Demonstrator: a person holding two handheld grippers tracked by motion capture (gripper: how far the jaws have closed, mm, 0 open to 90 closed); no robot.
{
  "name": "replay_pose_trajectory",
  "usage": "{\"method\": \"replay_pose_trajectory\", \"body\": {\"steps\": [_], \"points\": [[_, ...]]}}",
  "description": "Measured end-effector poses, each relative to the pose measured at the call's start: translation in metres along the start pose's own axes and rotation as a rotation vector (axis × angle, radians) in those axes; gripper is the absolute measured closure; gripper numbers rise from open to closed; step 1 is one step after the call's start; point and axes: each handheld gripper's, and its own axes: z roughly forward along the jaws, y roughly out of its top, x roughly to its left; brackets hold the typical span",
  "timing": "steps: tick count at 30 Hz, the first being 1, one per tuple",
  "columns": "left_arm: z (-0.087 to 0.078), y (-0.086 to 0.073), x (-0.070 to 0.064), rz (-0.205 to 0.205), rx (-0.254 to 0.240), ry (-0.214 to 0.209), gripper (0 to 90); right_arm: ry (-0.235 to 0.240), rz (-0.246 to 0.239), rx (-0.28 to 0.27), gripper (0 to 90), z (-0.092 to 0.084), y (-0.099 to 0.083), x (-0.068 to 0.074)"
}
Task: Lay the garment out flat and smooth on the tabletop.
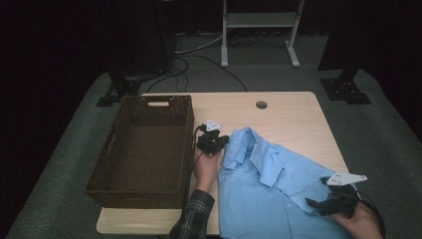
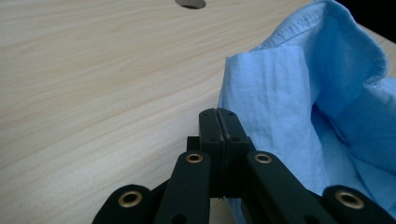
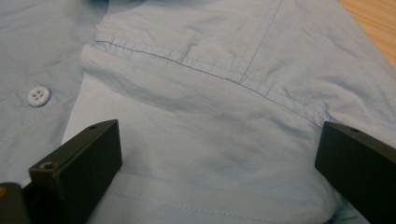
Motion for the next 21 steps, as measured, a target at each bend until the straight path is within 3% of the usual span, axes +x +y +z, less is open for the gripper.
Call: {"method": "replay_pose_trajectory", "body": {"steps": [6, 13, 17, 21], "points": [[0.008, -0.007, 0.002, -0.007, 0.041, 0.033, 90.0, -0.003, 0.004, 0.001, 0.0, -0.002, -0.001, -0.001], [0.012, -0.010, -0.001, 0.021, 0.069, 0.075, 89.3, -0.007, 0.007, 0.000, 0.0, -0.001, -0.001, 0.000], [0.008, -0.009, -0.005, 0.034, 0.051, 0.102, 80.6, -0.007, 0.008, -0.001, 0.0, -0.001, -0.001, 0.000], [0.002, -0.006, -0.012, 0.053, 0.035, 0.102, 73.4, -0.007, 0.007, 0.000, 0.0, -0.001, -0.001, 0.000]]}}
